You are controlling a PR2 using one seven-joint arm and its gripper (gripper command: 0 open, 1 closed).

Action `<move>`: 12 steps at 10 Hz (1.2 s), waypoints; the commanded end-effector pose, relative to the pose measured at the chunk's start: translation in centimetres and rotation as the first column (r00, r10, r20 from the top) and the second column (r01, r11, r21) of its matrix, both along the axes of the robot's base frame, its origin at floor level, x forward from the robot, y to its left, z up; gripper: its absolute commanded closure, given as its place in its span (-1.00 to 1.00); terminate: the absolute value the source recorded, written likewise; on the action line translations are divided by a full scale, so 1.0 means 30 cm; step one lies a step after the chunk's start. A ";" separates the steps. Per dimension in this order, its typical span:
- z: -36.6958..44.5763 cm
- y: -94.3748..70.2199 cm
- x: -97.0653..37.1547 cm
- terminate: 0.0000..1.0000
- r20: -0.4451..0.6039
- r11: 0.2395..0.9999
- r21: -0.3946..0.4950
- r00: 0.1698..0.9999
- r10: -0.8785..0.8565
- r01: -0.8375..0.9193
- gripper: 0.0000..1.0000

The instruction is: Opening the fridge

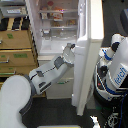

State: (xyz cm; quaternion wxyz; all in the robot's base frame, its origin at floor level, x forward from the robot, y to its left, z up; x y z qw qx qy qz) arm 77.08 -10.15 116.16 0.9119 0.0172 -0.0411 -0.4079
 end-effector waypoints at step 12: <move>-0.034 0.368 -0.771 -1.00 0.367 0.885 -0.372 0.920 -0.138 0.282 -1.00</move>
